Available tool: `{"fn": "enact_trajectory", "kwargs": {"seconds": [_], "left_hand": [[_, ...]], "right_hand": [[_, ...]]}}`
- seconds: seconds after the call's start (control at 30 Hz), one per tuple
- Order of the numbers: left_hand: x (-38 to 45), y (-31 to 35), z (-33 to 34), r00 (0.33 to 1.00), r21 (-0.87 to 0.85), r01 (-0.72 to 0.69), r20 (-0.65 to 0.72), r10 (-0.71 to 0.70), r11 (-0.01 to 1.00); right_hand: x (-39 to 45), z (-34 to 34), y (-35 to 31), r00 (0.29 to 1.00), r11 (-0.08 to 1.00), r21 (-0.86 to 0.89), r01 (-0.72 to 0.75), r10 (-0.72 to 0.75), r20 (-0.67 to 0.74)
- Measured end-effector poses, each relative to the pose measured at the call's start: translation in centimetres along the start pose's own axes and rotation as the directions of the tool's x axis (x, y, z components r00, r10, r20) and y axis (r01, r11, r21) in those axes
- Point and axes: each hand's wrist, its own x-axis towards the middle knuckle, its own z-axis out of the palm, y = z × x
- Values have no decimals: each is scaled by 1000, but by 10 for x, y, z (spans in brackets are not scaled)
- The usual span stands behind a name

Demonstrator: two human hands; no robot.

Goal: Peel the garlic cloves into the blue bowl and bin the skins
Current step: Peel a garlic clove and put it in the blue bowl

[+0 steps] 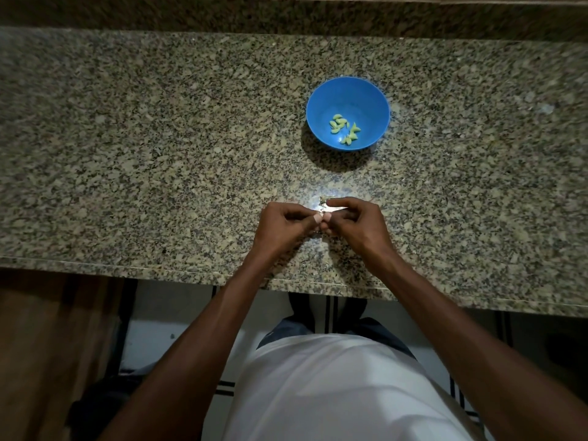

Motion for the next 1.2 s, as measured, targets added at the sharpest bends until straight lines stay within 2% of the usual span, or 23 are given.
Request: {"fn": "enact_trajectory", "kwargs": {"seconds": [0.07, 0.23, 0.4, 0.57, 0.73, 0.87, 0.97, 1.1, 1.2], "left_hand": [[0, -4, 2, 1000, -41, 22, 15, -21, 999], [1, -3, 10, 999, 39, 0, -47, 2, 999], [3, -6, 15, 995, -97, 82, -50, -88, 992], [4, -5, 17, 978, -259, 202, -4, -211, 944], [5, 3, 16, 952, -333, 304, 85, -293, 892], [6, 5, 18, 977, -245, 214, 36, -211, 946], [2, 8, 25, 989, -262, 141, -6, -148, 955], [-1, 3, 32, 990, -230, 105, -73, -125, 968], [0, -2, 34, 991, -204, 113, -41, -124, 972]], "right_hand": [[-1, -2, 3, 1000, 1000, 5, 18, -18, -19], [-2, -5, 4, 999, 997, 73, -4, 8, -51], [-1, -2, 6, 996, 984, 173, -33, 47, -79], [-1, -3, 6, 996, 993, 114, 11, -1, -90], [2, -6, 8, 992, 997, 4, 72, -71, -103], [2, -6, 12, 991, 994, 94, 52, -40, -128], [1, -5, 14, 992, 990, 141, 27, -9, -128], [-2, -6, 15, 1000, 983, 182, -12, 17, -26], [-5, -10, 15, 1000, 988, 155, 14, -14, -6]]}}
